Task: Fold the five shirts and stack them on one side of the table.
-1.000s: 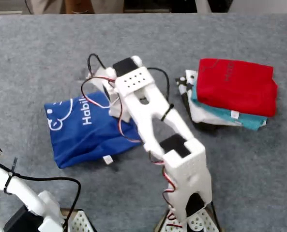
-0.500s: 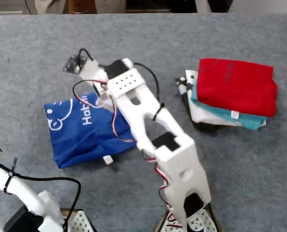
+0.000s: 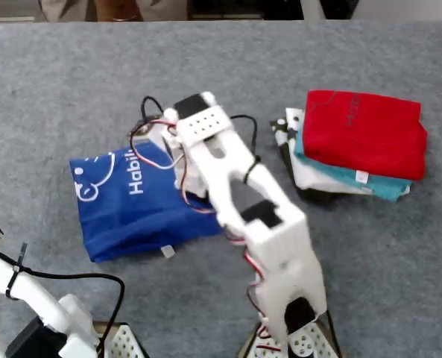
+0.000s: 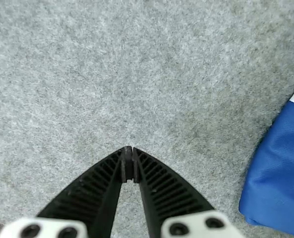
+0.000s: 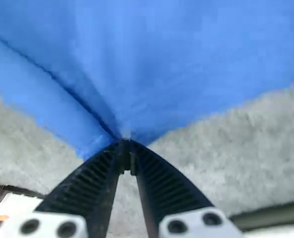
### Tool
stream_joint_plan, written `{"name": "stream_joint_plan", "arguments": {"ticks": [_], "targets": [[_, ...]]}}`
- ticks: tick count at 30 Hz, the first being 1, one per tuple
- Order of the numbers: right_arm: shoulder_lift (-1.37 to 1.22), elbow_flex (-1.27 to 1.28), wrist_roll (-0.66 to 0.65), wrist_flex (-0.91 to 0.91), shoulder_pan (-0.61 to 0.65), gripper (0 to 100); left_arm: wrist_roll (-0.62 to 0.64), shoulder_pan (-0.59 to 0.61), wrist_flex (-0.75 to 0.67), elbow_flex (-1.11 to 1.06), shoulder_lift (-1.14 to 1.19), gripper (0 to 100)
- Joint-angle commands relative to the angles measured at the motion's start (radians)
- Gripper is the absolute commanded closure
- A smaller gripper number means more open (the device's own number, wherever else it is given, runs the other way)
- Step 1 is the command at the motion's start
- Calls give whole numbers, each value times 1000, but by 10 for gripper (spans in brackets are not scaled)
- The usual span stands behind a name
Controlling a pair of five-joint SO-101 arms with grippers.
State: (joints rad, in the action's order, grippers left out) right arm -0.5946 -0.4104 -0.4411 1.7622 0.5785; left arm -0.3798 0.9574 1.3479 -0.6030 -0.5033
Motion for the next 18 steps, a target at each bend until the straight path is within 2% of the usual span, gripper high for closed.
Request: {"name": "stream_joint_plan", "arguments": {"ticks": [1, 6, 10, 13, 18], "targets": [[223, 91, -6, 21, -13, 997, -6, -9, -8, 3, -19, 982], [355, 263, -29, -9, -18, 997, -6, -14, -8, 3, -19, 982], [340, 340, -34, -183, -16, 996, -6, -15, -8, 3, -19, 982], [295, 318, -32, -307, 8, 996, -5, -15, -8, 3, -19, 982], [183, 216, -32, -327, 62, 996, -5, -8, -3, 3, -19, 982]]}}
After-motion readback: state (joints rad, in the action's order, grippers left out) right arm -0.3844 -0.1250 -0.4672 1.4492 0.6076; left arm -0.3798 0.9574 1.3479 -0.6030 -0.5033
